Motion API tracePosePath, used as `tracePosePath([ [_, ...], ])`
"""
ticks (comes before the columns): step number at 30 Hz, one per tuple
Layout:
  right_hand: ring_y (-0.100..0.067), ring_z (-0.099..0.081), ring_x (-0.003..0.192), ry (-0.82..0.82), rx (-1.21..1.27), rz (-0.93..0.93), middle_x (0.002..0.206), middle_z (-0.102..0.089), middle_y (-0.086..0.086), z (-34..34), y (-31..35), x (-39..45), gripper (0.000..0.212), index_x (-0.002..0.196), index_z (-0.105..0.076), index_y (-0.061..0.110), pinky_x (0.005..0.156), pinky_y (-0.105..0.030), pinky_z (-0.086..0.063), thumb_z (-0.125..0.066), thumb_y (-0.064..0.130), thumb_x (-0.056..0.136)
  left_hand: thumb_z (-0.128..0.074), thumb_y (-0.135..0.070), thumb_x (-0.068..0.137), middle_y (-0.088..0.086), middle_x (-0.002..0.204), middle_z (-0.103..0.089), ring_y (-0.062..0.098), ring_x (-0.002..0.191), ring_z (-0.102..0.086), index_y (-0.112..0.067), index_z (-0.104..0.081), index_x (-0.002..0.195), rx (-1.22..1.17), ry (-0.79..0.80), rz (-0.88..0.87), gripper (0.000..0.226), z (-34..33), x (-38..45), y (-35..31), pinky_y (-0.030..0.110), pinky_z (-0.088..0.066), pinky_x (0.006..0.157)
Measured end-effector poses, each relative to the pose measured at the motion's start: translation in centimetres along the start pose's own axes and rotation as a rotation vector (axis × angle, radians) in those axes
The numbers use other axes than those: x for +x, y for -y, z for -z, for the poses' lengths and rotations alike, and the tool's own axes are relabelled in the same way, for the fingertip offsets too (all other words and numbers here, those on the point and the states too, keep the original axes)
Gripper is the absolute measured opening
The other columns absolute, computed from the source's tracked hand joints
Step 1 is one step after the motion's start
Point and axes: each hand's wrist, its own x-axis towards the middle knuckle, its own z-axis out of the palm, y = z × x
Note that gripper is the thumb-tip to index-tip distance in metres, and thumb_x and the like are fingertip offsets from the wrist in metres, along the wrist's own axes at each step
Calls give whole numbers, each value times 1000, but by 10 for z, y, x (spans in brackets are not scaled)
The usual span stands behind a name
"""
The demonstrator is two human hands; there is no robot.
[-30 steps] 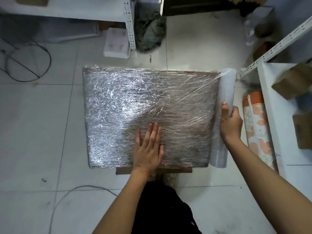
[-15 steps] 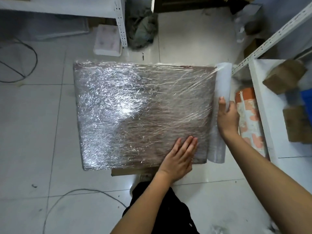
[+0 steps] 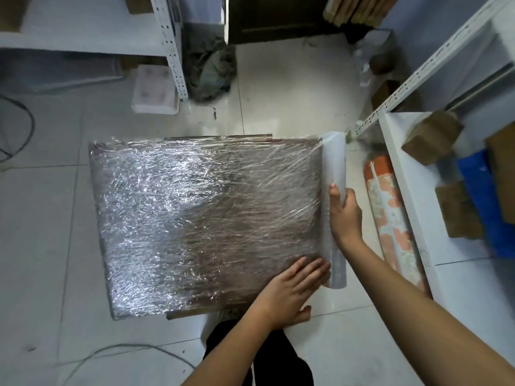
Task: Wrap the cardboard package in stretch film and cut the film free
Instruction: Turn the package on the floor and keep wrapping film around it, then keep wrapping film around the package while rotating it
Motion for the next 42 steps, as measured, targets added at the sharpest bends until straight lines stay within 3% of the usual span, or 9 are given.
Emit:
tracePosePath([
  [4, -24, -54, 87, 53, 87, -26, 98, -57, -9, -1, 2, 3, 42, 109, -49, 11, 71, -30, -36, -38, 49, 96, -43, -40, 83, 5, 144, -48, 20, 137, -39, -14, -60, 129, -154, -190, 29, 55, 27, 3, 7, 36, -20, 117],
  [6, -22, -54, 86, 86, 134, -33, 96, -57, -5, 1, 1, 5, 34, 108, -48, 15, 71, -29, -36, -40, 46, 96, -46, -37, 84, 11, 141, -50, 26, 135, -42, -12, -63, 124, -83, -320, 207, 50, 49, 20, 21, 42, -24, 114],
  [10, -12, -55, 76, 122, 264, -65, 82, -56, 3, 4, 0, 7, 26, 100, -50, 14, 63, -19, -43, -49, 40, 95, -24, -57, 92, 22, 157, 8, 45, 143, 5, -10, -1, 152, -93, -50, 919, 80, 107, 62, 67, 70, 14, 103],
  [13, -16, -58, 79, 204, 421, -171, 84, -60, -2, 8, -2, 15, 23, 95, -52, 16, 68, -25, -47, -56, 38, 91, -18, -69, 92, 21, 139, 49, 46, 130, 40, -11, 35, 140, -185, 150, 1026, 92, 116, 79, 73, 73, 30, 86],
  [21, -15, -66, 81, 535, 477, -301, 98, -69, -8, 13, -1, 45, 38, 106, -61, 9, 68, -27, -54, -74, 31, 79, -32, -74, 85, 19, 133, 50, 49, 137, 24, -15, 43, 129, -565, 160, 1439, 105, 131, 75, 51, 73, -18, 102],
  [25, -24, -66, 84, 542, 533, -324, 98, -69, -11, 11, 4, 47, 41, 105, -60, 10, 80, -39, -54, -79, 27, 73, -23, -81, 77, 17, 133, 50, 48, 137, 27, -13, 42, 128, -650, 187, 1469, 107, 125, 80, 38, 67, -31, 101],
  [31, -29, -66, 88, 587, 556, -271, 98, -70, -13, 23, 5, 37, 72, 102, -62, 11, 81, -45, -54, -79, 51, 45, -4, -89, 52, 15, 133, 53, 45, 136, 30, -11, 46, 126, -630, 185, 1528, 118, 130, 80, 25, 68, -26, 105],
  [36, -16, -62, 72, 605, 487, -134, 87, -67, -7, 43, 36, 40, 51, 102, -61, 5, 57, -21, -51, -82, 30, 63, -7, -95, 53, 13, 139, 50, 44, 138, 29, -15, 46, 128, -683, 22, 1571, 122, 139, 80, 13, 67, -27, 104],
  [42, -11, -60, 65, 589, 366, 122, 80, -66, 0, 64, 93, 40, 22, 94, -62, 10, 51, -15, -48, -76, 15, 77, -18, -93, 53, 15, 148, 39, 44, 140, 24, -13, 27, 145, -783, -263, 1640, 130, 160, 86, 19, 63, -21, 108],
])
